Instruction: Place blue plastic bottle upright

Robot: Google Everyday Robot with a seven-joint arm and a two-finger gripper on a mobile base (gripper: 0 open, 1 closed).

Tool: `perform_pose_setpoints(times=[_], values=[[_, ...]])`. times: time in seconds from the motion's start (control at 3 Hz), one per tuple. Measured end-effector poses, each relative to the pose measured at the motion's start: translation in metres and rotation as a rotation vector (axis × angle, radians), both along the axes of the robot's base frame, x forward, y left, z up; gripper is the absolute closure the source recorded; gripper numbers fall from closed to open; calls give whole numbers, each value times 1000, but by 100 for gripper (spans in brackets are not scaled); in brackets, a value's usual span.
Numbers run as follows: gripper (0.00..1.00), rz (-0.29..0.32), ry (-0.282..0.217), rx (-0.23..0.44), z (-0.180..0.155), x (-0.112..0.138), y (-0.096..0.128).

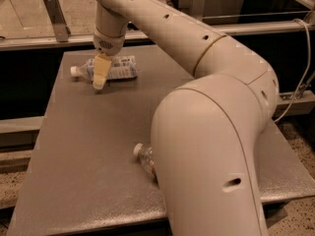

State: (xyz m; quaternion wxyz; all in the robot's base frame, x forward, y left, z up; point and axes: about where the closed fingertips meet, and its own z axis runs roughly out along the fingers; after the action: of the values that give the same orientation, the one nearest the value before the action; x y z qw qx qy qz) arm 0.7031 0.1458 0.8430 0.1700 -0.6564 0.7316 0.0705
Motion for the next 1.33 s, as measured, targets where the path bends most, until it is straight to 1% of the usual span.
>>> perform_pose_setpoints(times=[0.33, 0.67, 1.0, 1.33], values=[[39, 5, -18, -11, 6, 2, -2], [64, 13, -36, -6, 15, 2, 0], [86, 26, -78, 33, 36, 1, -1], [100, 31, -132, 146, 74, 1, -11]])
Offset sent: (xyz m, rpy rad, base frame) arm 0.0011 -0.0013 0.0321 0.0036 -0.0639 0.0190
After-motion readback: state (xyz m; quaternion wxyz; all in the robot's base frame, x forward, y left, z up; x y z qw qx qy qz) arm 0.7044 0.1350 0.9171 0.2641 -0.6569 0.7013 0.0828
